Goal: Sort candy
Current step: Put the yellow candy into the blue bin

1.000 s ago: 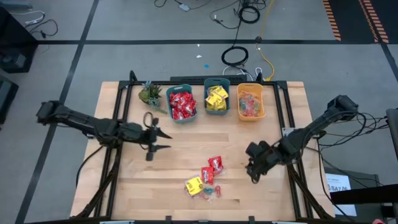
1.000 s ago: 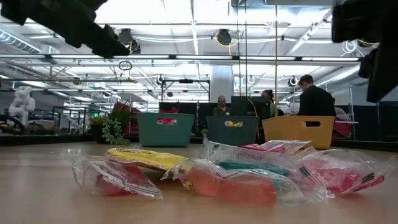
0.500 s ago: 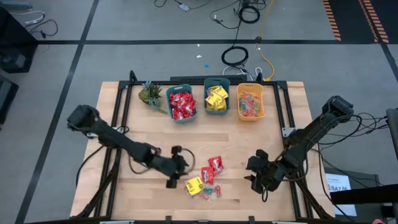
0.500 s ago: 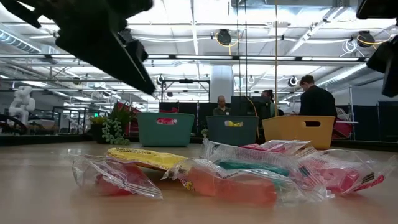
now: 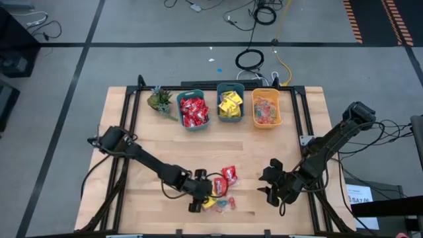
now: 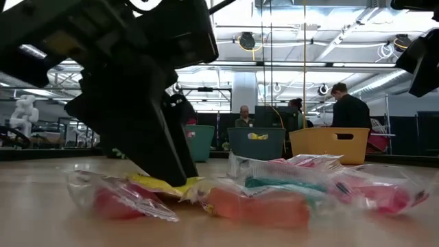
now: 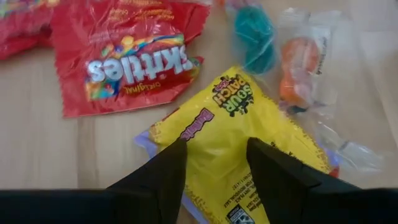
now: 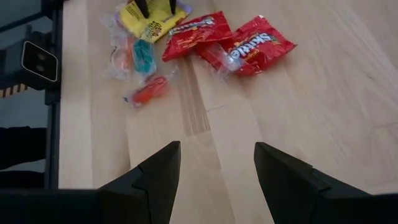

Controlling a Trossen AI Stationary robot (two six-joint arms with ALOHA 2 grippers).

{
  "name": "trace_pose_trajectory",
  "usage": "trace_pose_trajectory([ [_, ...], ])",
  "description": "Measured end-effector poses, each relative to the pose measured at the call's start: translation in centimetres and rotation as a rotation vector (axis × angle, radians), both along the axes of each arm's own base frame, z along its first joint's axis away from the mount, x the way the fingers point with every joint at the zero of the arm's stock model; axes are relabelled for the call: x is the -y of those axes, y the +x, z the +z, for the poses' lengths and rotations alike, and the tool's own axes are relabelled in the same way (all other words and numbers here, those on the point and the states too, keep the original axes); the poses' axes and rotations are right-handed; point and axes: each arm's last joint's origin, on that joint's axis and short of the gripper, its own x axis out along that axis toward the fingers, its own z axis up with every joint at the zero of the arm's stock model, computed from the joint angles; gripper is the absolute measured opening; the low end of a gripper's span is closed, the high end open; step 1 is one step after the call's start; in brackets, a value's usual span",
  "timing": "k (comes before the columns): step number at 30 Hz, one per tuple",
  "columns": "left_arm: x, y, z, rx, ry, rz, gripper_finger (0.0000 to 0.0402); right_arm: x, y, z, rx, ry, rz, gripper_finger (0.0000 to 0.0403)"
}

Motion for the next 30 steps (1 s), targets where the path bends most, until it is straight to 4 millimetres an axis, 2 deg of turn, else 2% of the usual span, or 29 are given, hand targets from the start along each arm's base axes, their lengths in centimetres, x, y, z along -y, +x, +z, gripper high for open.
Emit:
trace_pose_trajectory([
  [4,-0.1,-0.2,-1.6,-0.088,0.012,0.040,0.0157,0.0,0.0,0.0,0.003,0.003,0.000,0.0196],
  [6,0.1,-0.3,-1.6,-0.089,0.029,0.008,0.0117,0.0,0.0,0.0,0.003,0.002,0.000,0.0196],
  [9,0.1,-0.4,-1.1,-0.072,0.055,-0.025,0.0034,0.0,0.0,0.0,0.003,0.001,0.001,0.0196],
  [10,-0.1,-0.5,-0.8,-0.069,0.063,-0.026,0.0021,0.0,0.0,0.0,0.003,-0.001,0.002,0.0196],
  [14,-1.0,-1.2,1.5,-0.050,0.103,-0.023,0.0017,0.0,0.0,0.0,0.006,-0.010,0.015,0.0196],
  [21,-3.5,-3.2,8.0,-0.015,0.122,0.034,0.0014,0.0,0.0,0.0,0.009,-0.018,0.020,0.0196],
  [26,-7.1,-3.5,12.1,0.132,0.178,0.208,0.0013,0.2,0.2,0.1,0.065,-0.077,-0.032,0.0196],
  [30,-11.8,-2.6,12.8,0.144,0.180,0.321,0.0013,0.5,0.3,0.3,0.130,-0.135,-0.101,0.0196],
])
